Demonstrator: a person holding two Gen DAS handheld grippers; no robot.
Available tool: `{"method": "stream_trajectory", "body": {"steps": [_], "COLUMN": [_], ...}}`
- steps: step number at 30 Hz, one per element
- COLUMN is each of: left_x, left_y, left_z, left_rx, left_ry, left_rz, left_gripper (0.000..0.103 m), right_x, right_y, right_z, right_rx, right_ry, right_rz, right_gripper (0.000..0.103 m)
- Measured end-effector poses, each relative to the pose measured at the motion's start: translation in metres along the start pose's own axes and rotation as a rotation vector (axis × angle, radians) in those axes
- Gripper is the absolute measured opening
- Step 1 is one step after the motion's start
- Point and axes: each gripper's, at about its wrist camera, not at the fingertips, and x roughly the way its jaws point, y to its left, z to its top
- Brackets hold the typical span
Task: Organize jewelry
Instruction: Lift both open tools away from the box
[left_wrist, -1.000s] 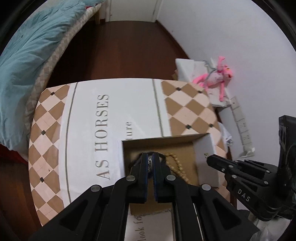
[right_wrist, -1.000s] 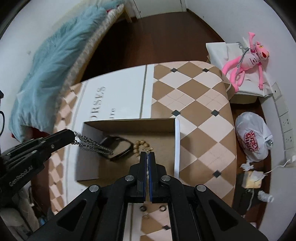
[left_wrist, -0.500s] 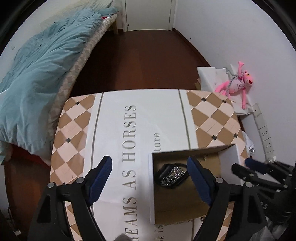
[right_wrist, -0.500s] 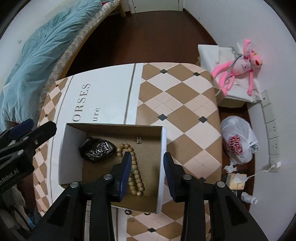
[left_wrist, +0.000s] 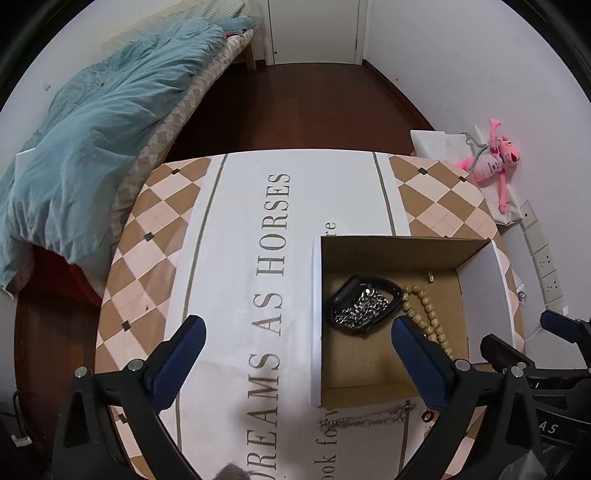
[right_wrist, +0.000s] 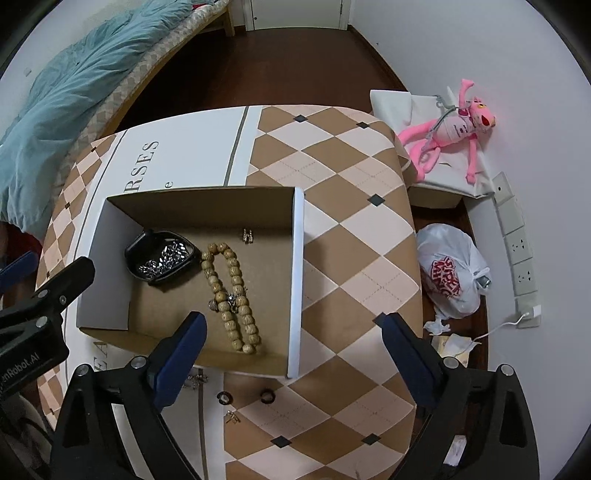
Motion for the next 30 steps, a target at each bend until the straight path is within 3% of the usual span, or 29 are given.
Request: {"method": "stream_trajectory", "body": {"steps": [7, 20, 26, 30], "left_x": [-0.024, -0.089, -0.122, -0.136], "left_y": [0.004, -0.005, -0.006, -0.007], "left_z": [-0.015, -0.04, -0.045, -0.05], "left_rx": [-0.017, -0.004, -0.017, -0.023], "left_ry": [-0.062, -0.179, -0.238, -0.271], "left_rz": [0.043, 0.015, -0.008, 0.032], "left_gripper": [0.103, 0.103, 0.103, 0.103], "right_x": [-0.022, -0.101, -0.135, -0.147], "right_y": [0.002, 0.002, 0.001, -0.002], "right_z": [-0.016, -0.049, -0.062, -0.072], "right_rx": [0.01, 0.032, 0.045, 0.062], "right_ry": [-0.062, -0.26, -0.325, -0.34], "right_rz": [-0.009, -0.057, -0.039, -0.01], "right_gripper": [0.097, 0.097, 0.097, 0.097]}}
